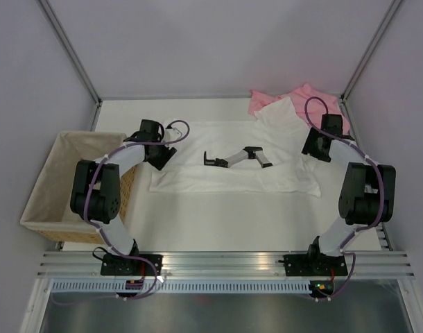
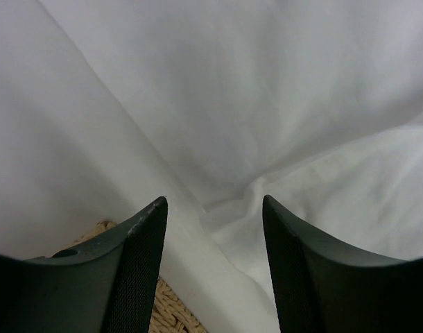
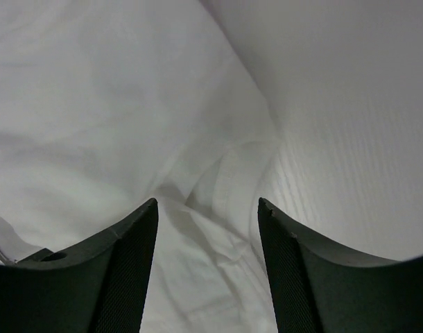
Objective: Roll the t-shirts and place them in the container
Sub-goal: Fold the tshirt
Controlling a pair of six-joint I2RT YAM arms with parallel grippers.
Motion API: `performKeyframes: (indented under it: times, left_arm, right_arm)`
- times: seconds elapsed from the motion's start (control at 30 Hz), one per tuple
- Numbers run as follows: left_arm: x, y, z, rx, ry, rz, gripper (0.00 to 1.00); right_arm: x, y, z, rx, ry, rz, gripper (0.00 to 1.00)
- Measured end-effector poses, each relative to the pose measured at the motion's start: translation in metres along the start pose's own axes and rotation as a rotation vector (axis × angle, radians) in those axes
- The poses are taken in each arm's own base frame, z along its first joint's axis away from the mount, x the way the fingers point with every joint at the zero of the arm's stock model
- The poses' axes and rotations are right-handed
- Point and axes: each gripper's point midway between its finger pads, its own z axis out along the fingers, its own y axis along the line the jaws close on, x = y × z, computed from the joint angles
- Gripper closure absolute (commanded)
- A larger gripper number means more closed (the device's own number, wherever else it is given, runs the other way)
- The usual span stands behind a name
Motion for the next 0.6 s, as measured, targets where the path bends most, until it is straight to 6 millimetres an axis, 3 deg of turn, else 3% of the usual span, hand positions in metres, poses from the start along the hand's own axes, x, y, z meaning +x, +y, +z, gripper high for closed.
performKeyframes:
  times: [0.1,0.2,0.27,0.37,0.5,0.6]
  left_arm:
    - [-0.012,0.006,-0.014,-0.012,-0.022,0.002,0.37]
    - [-0.021,0.006,-0.036,-0.016,-0.042,0.010,0.37]
    - [-0.025,-0.001,-0.054,-0.005,-0.050,0.026,0.36]
    - [-0.023,-0.020,-0.072,0.017,-0.056,0.087,0.35]
    - [0.008,-0.054,-0.066,0.082,0.010,0.164,0.34]
    - [0.042,-0.067,-0.055,0.112,0.090,0.189,0.33]
  right_arm:
    - [-0.007,-0.009,-0.019,0.051,-0.023,0.041,0.33]
    - [0.001,-0.020,-0.042,0.082,-0.027,0.105,0.34]
    - [0.017,-0.027,-0.057,0.089,-0.026,0.146,0.35]
    - [0.061,-0.034,-0.072,0.085,0.024,0.192,0.37]
    - [0.110,-0.040,-0.069,0.101,0.123,0.229,0.38]
    - [0.128,-0.045,-0.065,0.123,0.157,0.254,0.44]
